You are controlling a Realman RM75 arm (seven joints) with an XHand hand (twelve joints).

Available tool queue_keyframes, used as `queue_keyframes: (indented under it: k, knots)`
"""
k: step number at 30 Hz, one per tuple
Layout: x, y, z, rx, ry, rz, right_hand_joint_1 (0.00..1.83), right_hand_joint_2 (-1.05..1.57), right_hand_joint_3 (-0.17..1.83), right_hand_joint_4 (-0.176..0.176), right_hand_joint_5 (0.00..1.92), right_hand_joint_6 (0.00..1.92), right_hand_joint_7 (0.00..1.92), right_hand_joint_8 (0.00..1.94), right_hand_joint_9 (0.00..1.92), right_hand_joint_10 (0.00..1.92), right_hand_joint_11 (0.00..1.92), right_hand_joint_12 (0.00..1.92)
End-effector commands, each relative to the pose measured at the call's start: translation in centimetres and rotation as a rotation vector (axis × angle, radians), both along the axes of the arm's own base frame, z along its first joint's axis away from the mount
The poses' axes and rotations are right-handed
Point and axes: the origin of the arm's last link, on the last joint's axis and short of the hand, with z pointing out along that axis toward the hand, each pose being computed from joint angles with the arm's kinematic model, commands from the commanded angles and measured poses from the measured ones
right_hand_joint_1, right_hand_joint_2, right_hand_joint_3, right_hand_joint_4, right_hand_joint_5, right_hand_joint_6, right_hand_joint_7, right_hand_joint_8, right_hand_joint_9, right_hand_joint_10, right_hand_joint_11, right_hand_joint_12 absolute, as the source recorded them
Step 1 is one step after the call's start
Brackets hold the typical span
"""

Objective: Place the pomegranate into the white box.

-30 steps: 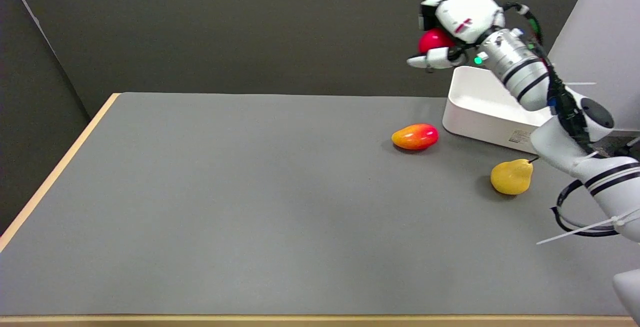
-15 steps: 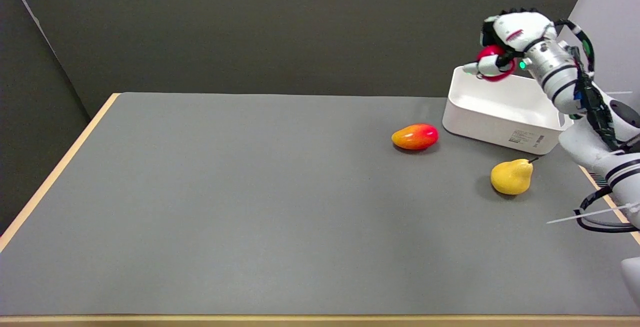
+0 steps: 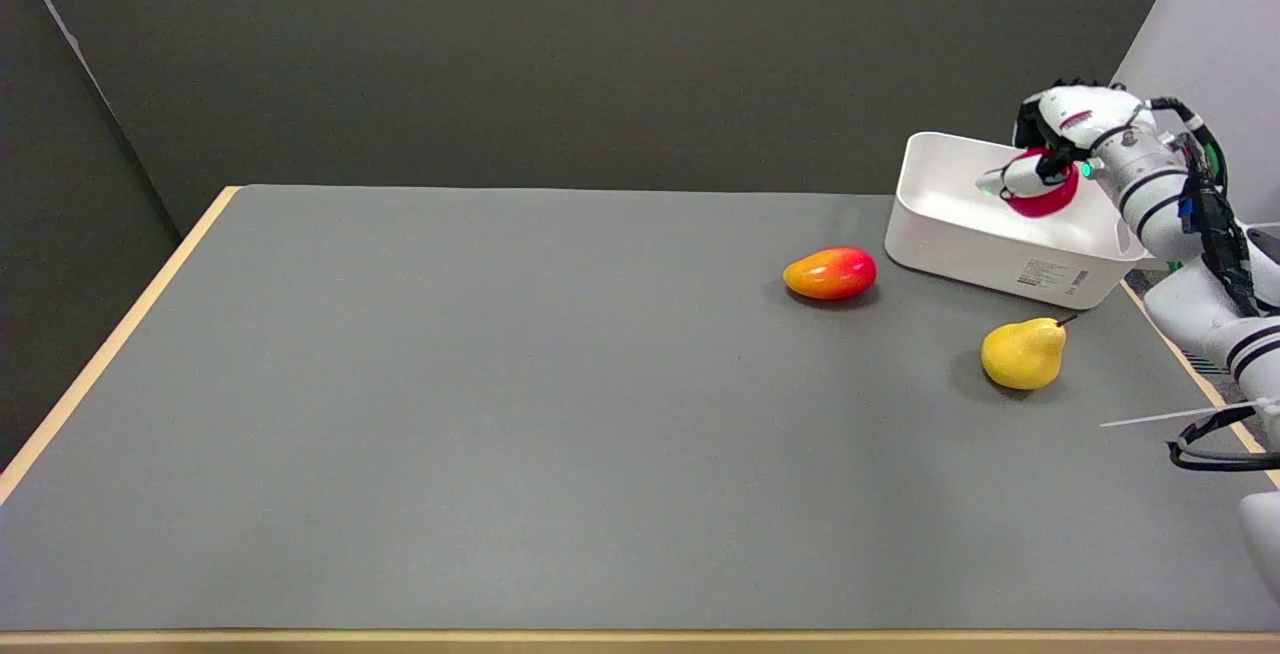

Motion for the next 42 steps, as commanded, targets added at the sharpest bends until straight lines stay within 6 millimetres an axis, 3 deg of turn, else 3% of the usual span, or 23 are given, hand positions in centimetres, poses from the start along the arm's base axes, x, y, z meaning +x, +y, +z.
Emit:
queue_keyframes:
  k: [1,10,15,16,17,19,20,22,25,28,32,34,37,39,41,42]
  knots:
    - [-3.9,0.1,2.0,-0.045,-0.125,-0.048,1.33,1.17,0.15,-0.149,0.55,1.59,0.80,1.30,0.77,1.47,0.74,1.80]
    - [-3.2,-1.2,1.0,0.004,-0.126,-0.022,1.33,1.17,0.16,-0.157,0.57,1.62,0.83,1.32,0.68,1.48,0.64,1.87]
    - [-2.8,-1.4,0.5,0.039,-0.160,0.031,1.33,1.18,0.15,-0.153,0.53,1.62,0.78,1.34,0.75,1.49,0.60,1.86]
    - [-2.8,-1.3,0.5,0.041,-0.177,0.046,1.10,1.22,0.20,-0.060,0.51,1.67,0.73,1.20,0.70,1.42,0.35,1.89]
    - [-2.7,-1.1,0.6,0.041,-0.222,0.088,0.78,1.28,0.29,0.067,0.49,1.75,0.65,1.01,0.64,1.32,0.00,1.92]
    - [-2.6,-0.9,0.7,0.041,-0.268,0.133,0.85,0.95,0.76,0.085,0.30,1.24,0.53,0.85,0.52,1.24,0.00,1.91]
    - [-2.6,-0.7,0.7,0.047,-0.271,0.150,0.82,0.85,0.92,0.088,0.25,0.99,0.45,0.71,0.44,1.11,0.00,1.84]
    - [-2.4,-0.6,0.6,0.061,-0.260,0.170,0.68,0.77,1.03,0.091,0.20,0.65,0.31,0.46,0.30,0.82,0.02,1.61]
    - [-2.2,-0.6,0.2,0.084,-0.253,0.186,0.50,0.74,0.99,0.104,0.17,0.42,0.19,0.29,0.16,0.59,0.02,1.19]
    - [-2.1,-0.5,0.0,0.096,-0.249,0.191,0.41,0.66,1.02,0.111,0.12,0.42,0.09,0.24,0.04,0.49,0.00,0.94]
    - [-2.1,-0.4,-0.5,0.120,-0.256,0.210,0.36,0.68,0.90,0.114,0.13,0.35,0.01,0.22,0.00,0.25,0.00,0.67]
    - [-1.8,-0.2,-1.0,0.148,-0.279,0.248,0.54,0.59,1.00,0.118,0.08,0.45,0.10,0.01,0.05,0.02,0.00,0.52]
    - [-0.7,0.6,-2.3,0.226,-0.345,0.380,0.32,0.64,0.95,0.119,0.10,0.40,0.00,0.17,0.00,0.10,0.00,0.53]
    - [0.8,0.8,-3.7,0.304,-0.353,0.453,0.31,0.63,0.95,0.116,0.10,0.40,0.00,0.16,0.00,0.08,0.00,0.51]
    - [2.1,0.9,-5.4,0.391,-0.361,0.503,0.48,0.57,0.98,0.111,0.08,0.45,0.10,0.02,0.04,0.01,0.00,0.51]
    - [2.7,1.0,-6.4,0.437,-0.358,0.516,0.40,0.61,0.93,0.110,0.10,0.41,0.06,0.10,0.02,0.06,0.00,0.53]
